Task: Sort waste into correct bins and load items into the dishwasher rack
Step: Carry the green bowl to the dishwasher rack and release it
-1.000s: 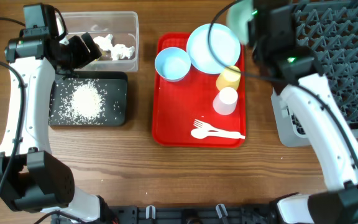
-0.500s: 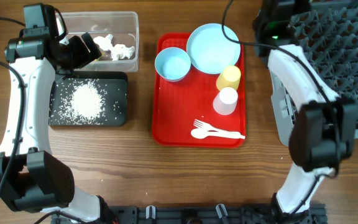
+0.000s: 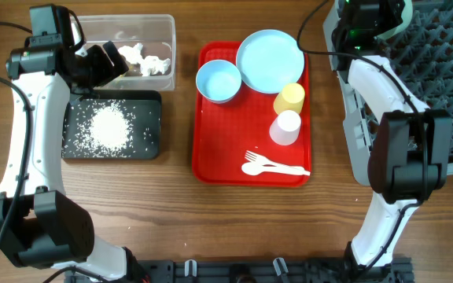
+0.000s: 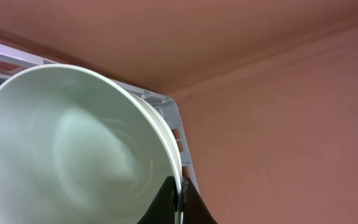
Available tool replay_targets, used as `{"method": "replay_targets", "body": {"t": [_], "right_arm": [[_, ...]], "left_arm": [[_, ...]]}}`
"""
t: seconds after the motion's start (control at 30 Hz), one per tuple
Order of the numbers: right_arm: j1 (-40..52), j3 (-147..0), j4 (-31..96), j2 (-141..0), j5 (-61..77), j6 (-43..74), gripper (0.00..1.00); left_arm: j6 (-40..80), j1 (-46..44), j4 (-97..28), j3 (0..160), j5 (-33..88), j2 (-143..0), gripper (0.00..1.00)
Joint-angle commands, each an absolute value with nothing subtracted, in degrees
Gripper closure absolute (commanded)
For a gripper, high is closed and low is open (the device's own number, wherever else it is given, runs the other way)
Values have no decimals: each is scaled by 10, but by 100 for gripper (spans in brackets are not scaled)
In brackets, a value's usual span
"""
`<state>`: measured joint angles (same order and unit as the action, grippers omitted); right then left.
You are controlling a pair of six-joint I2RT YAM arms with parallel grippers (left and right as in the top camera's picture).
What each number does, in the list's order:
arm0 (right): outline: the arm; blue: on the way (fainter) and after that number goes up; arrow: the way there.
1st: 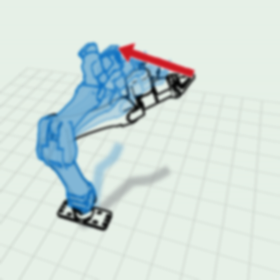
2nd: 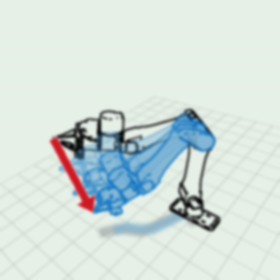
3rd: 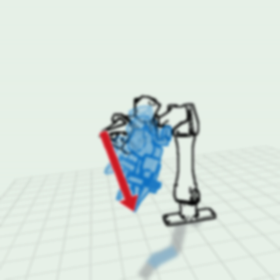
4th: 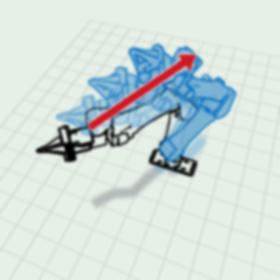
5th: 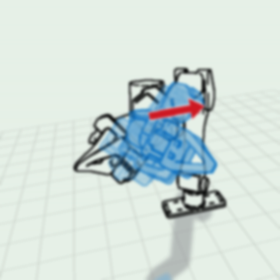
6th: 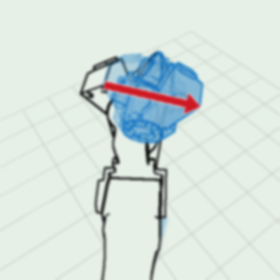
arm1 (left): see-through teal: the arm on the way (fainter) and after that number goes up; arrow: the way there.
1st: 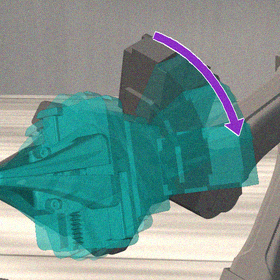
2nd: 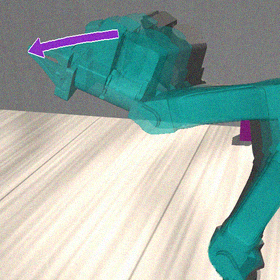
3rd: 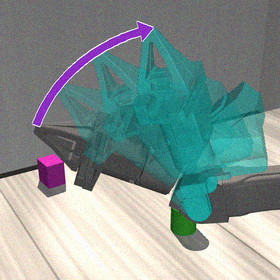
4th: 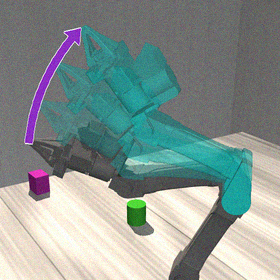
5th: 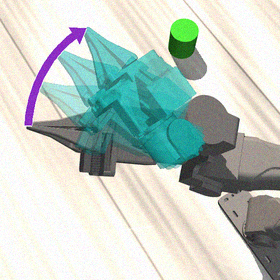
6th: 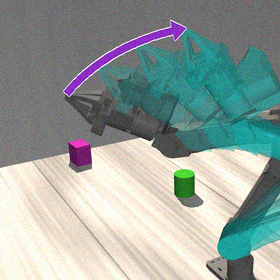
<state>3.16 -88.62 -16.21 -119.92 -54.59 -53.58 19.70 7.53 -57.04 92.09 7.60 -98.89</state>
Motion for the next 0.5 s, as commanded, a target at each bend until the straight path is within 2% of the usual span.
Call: {"method": "replay_targets", "body": {"t": [0.0, 0.47], "right_arm": [[31, -888, -162, -1208, -537, -519, 96], [25, -888, -157, -1236, -522, -524, 96]], "left_arm": [[204, 77, -570, 924, 79, -988, 0], [204, 77, -570, 924, 79, -988, 0]]}}
